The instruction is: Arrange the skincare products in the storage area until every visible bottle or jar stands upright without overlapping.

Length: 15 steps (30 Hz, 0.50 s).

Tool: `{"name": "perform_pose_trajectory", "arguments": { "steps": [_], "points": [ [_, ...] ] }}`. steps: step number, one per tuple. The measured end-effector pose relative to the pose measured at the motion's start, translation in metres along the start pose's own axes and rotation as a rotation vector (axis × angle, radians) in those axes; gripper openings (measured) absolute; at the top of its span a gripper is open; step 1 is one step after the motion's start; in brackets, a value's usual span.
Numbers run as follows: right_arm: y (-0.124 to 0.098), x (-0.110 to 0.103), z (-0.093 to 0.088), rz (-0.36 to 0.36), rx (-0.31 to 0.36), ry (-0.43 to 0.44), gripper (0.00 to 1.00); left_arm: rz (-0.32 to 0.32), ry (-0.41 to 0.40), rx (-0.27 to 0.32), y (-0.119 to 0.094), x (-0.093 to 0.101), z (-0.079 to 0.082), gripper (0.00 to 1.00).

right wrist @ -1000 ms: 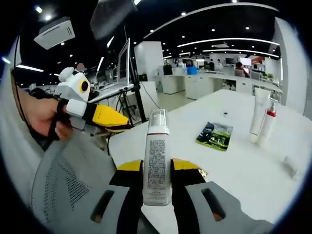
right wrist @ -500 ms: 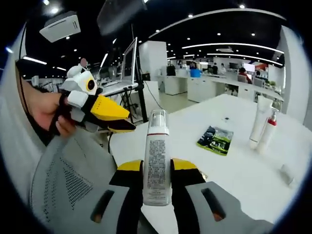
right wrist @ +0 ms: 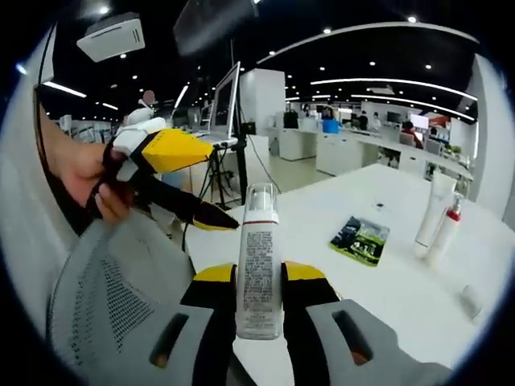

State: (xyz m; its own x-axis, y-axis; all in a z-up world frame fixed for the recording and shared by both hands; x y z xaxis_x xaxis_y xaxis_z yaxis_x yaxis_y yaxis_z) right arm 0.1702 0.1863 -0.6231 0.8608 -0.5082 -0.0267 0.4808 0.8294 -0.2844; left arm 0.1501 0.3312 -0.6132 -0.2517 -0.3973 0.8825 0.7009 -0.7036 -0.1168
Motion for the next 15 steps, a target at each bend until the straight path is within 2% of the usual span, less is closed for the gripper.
{"name": "perform_pose_trajectory", "arguments": {
  "steps": [3, 8, 9, 11, 13, 14, 15],
  "points": [
    [0.001, -0.002, 0.002, 0.017, 0.010, -0.007, 0.19, 0.026, 0.084, -0.043, 0.007, 0.001, -0.007, 0.59],
    [0.002, -0.012, 0.006, 0.076, 0.034, -0.026, 0.19, 0.022, 0.019, -0.012, 0.018, -0.001, -0.016, 0.49],
    [0.003, -0.015, 0.008, 0.091, 0.036, -0.051, 0.19, 0.022, 0.007, -0.031, 0.020, -0.002, -0.018, 0.46],
    [0.004, -0.020, 0.010, 0.112, 0.037, -0.080, 0.19, 0.011, 0.034, -0.078, 0.018, -0.002, -0.020, 0.35],
    [0.004, -0.021, 0.011, 0.113, 0.043, -0.101, 0.19, 0.032, 0.057, -0.066, 0.015, -0.005, -0.017, 0.27],
    [0.005, -0.021, 0.011, 0.118, 0.046, -0.099, 0.19, 0.034, 0.049, -0.055, 0.012, -0.007, -0.015, 0.23],
    [0.005, -0.022, 0.012, 0.116, 0.052, -0.100, 0.19, 0.019, 0.008, -0.056, 0.013, -0.004, -0.015, 0.23]
  ]
}}
Point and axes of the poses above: the point that each gripper's makers call its tool centre point, and the gripper's own axes: y roughly forward along the fingers, x roughly to its right, z roughly out of its top, the point moved 8 cm from there along -y, roughly backward along the fingers, and after that the axes turned 5 degrees about x, right-handed, at the moved point
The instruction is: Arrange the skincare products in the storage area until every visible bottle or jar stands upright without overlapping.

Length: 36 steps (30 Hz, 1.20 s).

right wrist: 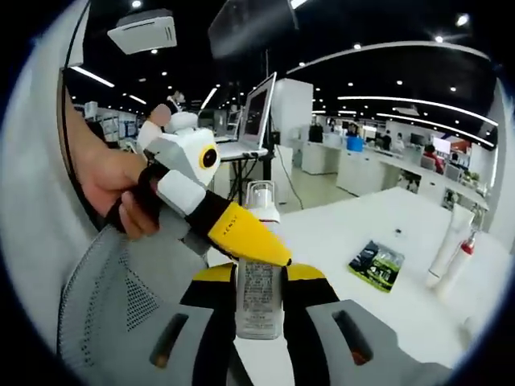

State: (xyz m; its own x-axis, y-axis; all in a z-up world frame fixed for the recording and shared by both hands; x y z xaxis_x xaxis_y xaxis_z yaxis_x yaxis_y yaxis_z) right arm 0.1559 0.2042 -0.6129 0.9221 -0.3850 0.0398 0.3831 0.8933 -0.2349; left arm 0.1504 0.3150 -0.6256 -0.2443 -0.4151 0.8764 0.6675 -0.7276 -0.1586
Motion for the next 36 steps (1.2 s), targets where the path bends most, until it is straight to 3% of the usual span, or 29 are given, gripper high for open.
{"name": "perform_pose_trajectory", "arguments": {
  "steps": [3, 5, 8, 10, 14, 19, 20, 26, 31, 33, 36],
  "points": [
    [0.000, -0.002, 0.002, -0.004, 0.006, -0.048, 0.19, -0.004, 0.069, 0.013, -0.001, 0.004, 0.000, 0.22],
    [-0.002, -0.003, 0.006, 0.003, 0.033, -0.060, 0.20, -0.039, 0.120, 0.036, -0.004, 0.008, 0.002, 0.22],
    [-0.006, -0.002, 0.009, 0.033, 0.013, -0.026, 0.21, -0.070, 0.160, 0.029, -0.006, 0.012, 0.000, 0.22],
    [-0.011, 0.000, 0.009, 0.065, -0.027, 0.040, 0.21, -0.092, 0.190, 0.029, -0.005, 0.014, 0.000, 0.22],
    [-0.018, 0.005, 0.007, 0.165, -0.054, 0.200, 0.24, -0.130, 0.232, 0.010, -0.006, 0.015, -0.003, 0.22],
    [-0.027, 0.011, 0.006, 0.354, -0.090, 0.277, 0.25, -0.225, 0.327, -0.013, -0.006, 0.024, -0.009, 0.21],
    [-0.031, 0.011, 0.005, 0.423, -0.103, 0.270, 0.25, -0.247, 0.341, -0.029, -0.006, 0.026, -0.011, 0.21],
    [-0.040, 0.012, 0.008, 0.590, -0.117, 0.412, 0.22, -0.330, 0.409, -0.140, -0.004, 0.033, -0.025, 0.21],
    [-0.038, 0.008, 0.005, 0.592, -0.147, 0.459, 0.20, -0.356, 0.398, -0.155, -0.005, 0.034, -0.025, 0.22],
    [-0.036, 0.010, 0.005, 0.554, -0.113, 0.415, 0.19, -0.347, 0.404, -0.133, -0.004, 0.034, -0.023, 0.22],
    [-0.031, 0.009, 0.005, 0.480, -0.078, 0.427, 0.19, -0.303, 0.380, -0.091, -0.004, 0.031, -0.017, 0.22]
  ]
}}
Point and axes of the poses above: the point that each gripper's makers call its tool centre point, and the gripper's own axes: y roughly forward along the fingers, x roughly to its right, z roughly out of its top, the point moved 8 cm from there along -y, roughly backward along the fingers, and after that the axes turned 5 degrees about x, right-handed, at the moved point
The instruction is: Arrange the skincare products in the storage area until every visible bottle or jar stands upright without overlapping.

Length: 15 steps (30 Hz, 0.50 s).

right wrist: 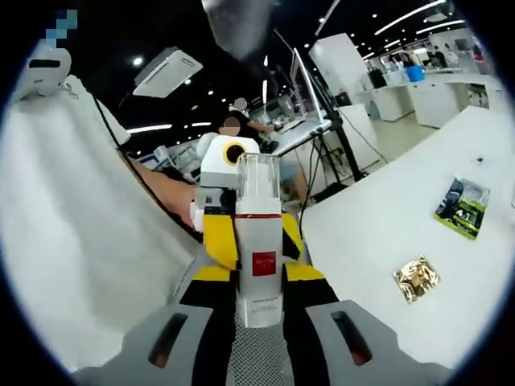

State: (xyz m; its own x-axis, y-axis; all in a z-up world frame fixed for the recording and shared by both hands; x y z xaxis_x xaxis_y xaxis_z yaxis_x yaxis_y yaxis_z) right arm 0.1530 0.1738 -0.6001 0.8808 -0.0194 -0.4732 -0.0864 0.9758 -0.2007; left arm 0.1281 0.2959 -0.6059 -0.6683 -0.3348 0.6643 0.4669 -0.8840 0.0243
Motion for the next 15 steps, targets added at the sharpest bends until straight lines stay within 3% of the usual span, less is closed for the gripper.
{"name": "perform_pose_trajectory", "arguments": {
  "steps": [4, 6, 9, 13, 15],
  "points": [
    [0.008, 0.001, -0.003, -0.158, -0.011, -0.100, 0.19, 0.094, 0.009, 0.001, -0.001, -0.008, 0.000, 0.24],
    [0.012, 0.005, -0.004, -0.261, -0.006, -0.086, 0.19, 0.189, -0.011, 0.016, 0.000, -0.015, 0.001, 0.25],
    [0.017, 0.010, -0.004, -0.366, -0.008, -0.107, 0.19, 0.249, -0.040, 0.027, -0.001, -0.021, 0.002, 0.26],
    [0.025, 0.010, -0.002, -0.460, -0.022, -0.145, 0.19, 0.284, -0.028, 0.043, -0.002, -0.024, 0.003, 0.25],
    [0.025, 0.010, 0.000, -0.482, -0.048, -0.222, 0.19, 0.289, -0.039, 0.049, -0.003, -0.025, 0.004, 0.25]
  ]
}}
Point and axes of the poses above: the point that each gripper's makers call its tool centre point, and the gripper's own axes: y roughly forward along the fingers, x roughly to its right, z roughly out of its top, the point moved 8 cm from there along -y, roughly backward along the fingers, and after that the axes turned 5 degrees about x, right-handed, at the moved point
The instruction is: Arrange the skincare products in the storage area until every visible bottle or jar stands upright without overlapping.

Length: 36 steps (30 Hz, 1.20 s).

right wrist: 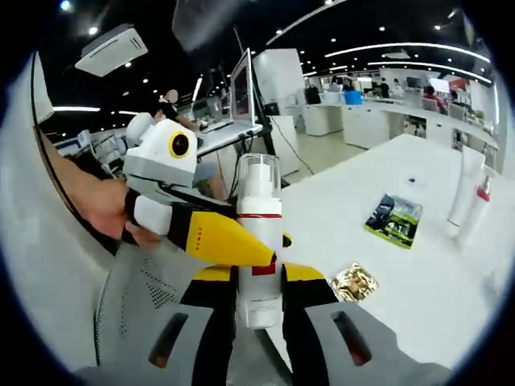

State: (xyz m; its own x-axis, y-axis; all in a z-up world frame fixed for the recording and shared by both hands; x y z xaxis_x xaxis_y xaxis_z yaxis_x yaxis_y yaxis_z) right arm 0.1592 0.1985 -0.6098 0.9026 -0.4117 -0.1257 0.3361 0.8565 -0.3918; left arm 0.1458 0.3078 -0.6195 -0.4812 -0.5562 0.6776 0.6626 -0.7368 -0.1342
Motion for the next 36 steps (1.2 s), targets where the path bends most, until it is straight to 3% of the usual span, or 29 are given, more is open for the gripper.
{"name": "perform_pose_trajectory", "arguments": {
  "steps": [6, 11, 15, 17, 19, 23, 26, 28, 34, 36],
  "points": [
    [-0.002, -0.002, 0.008, 0.039, 0.022, -0.073, 0.19, -0.017, 0.014, 0.040, -0.008, 0.005, 0.005, 0.24],
    [-0.007, 0.002, 0.001, 0.176, -0.050, 0.055, 0.20, -0.091, 0.091, -0.016, -0.003, 0.013, -0.001, 0.23],
    [-0.016, 0.001, -0.004, 0.314, -0.062, 0.060, 0.22, -0.135, 0.114, -0.073, -0.001, 0.019, -0.008, 0.23],
    [-0.021, 0.001, -0.008, 0.392, -0.093, 0.023, 0.23, -0.215, 0.125, -0.134, 0.002, 0.026, -0.016, 0.23],
    [-0.027, -0.002, -0.011, 0.475, -0.107, 0.040, 0.24, -0.261, 0.136, -0.155, 0.004, 0.030, -0.019, 0.23],
    [-0.037, -0.001, -0.014, 0.563, -0.084, 0.191, 0.23, -0.302, 0.117, -0.175, 0.003, 0.034, -0.021, 0.24],
    [-0.039, 0.004, -0.011, 0.529, -0.004, 0.216, 0.22, -0.322, 0.073, -0.146, 0.002, 0.032, -0.017, 0.24],
    [-0.038, 0.002, -0.012, 0.513, 0.009, 0.217, 0.22, -0.318, 0.076, -0.138, 0.002, 0.033, -0.016, 0.24],
    [-0.022, -0.002, -0.015, 0.307, 0.027, 0.206, 0.22, -0.183, 0.042, -0.119, 0.004, 0.020, -0.013, 0.23],
    [-0.017, -0.003, -0.016, 0.219, 0.001, 0.154, 0.22, -0.136, 0.031, -0.113, 0.003, 0.014, -0.012, 0.23]
  ]
}}
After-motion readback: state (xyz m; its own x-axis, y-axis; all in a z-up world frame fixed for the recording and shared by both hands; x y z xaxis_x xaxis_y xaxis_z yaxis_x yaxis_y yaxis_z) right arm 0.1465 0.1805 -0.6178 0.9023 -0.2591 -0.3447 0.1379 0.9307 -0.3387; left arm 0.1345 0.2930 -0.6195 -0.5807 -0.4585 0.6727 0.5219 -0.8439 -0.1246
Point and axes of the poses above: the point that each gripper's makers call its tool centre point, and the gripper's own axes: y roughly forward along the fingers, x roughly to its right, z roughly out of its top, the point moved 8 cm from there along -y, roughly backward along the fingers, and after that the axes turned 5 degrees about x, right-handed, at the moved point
